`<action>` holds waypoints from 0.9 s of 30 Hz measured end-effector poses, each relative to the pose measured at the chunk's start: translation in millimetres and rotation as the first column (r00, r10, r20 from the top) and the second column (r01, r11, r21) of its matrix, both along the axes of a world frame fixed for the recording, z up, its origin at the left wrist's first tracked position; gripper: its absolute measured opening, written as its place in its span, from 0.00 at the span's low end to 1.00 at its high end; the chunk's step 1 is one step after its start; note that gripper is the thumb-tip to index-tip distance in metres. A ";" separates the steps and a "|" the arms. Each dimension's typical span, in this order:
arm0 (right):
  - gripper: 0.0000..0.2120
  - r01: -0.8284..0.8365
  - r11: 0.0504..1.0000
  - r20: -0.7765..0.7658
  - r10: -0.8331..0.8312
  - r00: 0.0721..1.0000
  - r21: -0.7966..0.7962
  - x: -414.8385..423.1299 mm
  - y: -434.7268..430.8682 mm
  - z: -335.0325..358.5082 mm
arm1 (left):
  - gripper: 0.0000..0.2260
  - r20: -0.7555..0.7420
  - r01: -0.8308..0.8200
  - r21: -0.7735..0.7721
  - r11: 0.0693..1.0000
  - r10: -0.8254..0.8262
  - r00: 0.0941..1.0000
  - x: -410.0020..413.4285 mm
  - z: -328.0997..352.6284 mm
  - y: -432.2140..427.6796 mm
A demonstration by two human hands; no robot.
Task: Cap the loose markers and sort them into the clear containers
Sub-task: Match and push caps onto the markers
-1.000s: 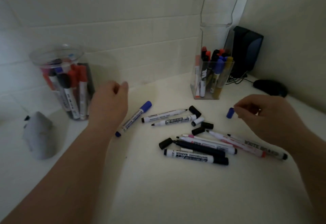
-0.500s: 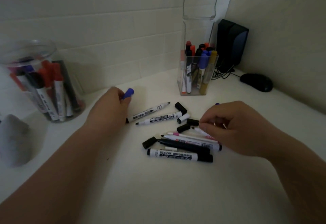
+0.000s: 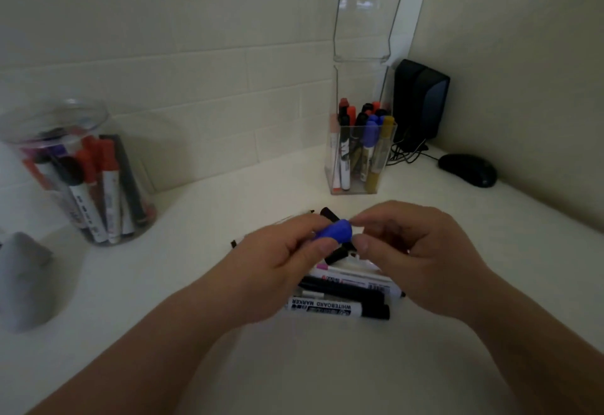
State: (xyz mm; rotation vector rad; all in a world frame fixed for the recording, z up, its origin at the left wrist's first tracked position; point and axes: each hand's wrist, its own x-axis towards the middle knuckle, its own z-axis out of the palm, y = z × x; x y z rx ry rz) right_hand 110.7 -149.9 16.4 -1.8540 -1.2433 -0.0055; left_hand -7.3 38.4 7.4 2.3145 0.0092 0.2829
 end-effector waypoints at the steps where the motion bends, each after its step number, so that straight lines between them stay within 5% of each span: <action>1: 0.09 -0.022 0.999 -0.100 0.025 0.995 0.038 -2.1 -0.2 1.2 | 0.10 -0.009 0.035 0.020 0.999 -0.034 0.999 0.2 -0.6 -2.6; 3: 0.10 -0.064 0.996 -0.254 0.079 0.964 0.068 -5.2 0.1 2.8 | 0.09 -0.023 0.081 0.057 0.995 -0.080 0.997 0.5 -1.3 -6.6; 11: 0.06 -0.018 1.000 -0.249 0.022 0.968 0.019 -6.2 -2.3 15.9 | 0.04 0.029 -0.006 -0.053 0.999 0.007 1.000 -2.5 1.4 -0.7; 15: 0.07 -0.075 0.996 -0.286 0.058 0.956 -0.049 -4.4 -6.3 19.1 | 0.15 0.058 0.043 0.053 0.998 -0.046 0.997 -5.9 4.5 0.0; 27: 0.09 -0.062 0.998 -0.448 0.043 0.893 -0.027 -12.0 0.5 19.9 | 0.10 0.159 0.006 0.110 0.994 -0.023 0.987 -5.9 -0.5 -2.0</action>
